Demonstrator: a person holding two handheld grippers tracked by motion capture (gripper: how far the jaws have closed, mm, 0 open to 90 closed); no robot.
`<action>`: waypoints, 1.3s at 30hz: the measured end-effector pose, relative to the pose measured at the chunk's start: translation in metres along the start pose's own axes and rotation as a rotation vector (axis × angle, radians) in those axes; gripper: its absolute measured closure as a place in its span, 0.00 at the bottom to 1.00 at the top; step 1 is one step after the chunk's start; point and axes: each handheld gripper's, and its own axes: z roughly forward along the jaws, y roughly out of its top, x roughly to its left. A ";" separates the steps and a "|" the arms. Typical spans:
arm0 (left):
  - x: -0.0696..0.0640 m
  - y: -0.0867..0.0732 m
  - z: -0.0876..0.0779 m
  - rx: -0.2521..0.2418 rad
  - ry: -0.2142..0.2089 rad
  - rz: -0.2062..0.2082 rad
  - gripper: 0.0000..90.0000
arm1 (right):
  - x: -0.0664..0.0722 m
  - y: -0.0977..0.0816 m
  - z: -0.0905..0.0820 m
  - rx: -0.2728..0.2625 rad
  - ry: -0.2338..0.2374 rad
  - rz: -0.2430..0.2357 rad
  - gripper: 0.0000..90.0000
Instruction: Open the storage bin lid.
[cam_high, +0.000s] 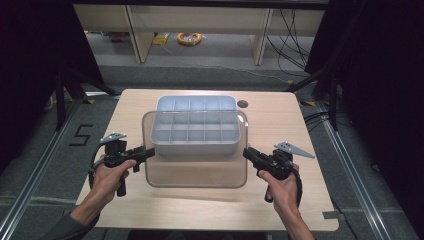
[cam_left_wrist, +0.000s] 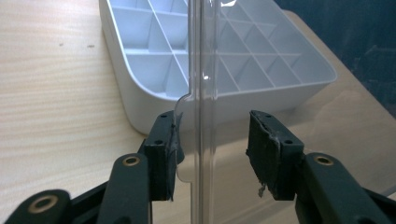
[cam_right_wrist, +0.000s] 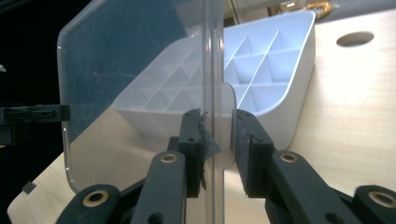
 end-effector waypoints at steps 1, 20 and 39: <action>0.000 -0.002 0.000 0.005 -0.002 -0.001 0.59 | 0.001 -0.003 -0.002 0.005 0.000 0.002 0.83; -0.004 -0.040 -0.011 0.085 -0.024 0.004 0.60 | 0.007 -0.041 -0.025 0.074 0.028 0.082 0.84; 0.000 -0.063 -0.013 0.119 -0.023 -0.019 0.61 | -0.004 -0.070 -0.018 0.150 0.023 0.113 0.82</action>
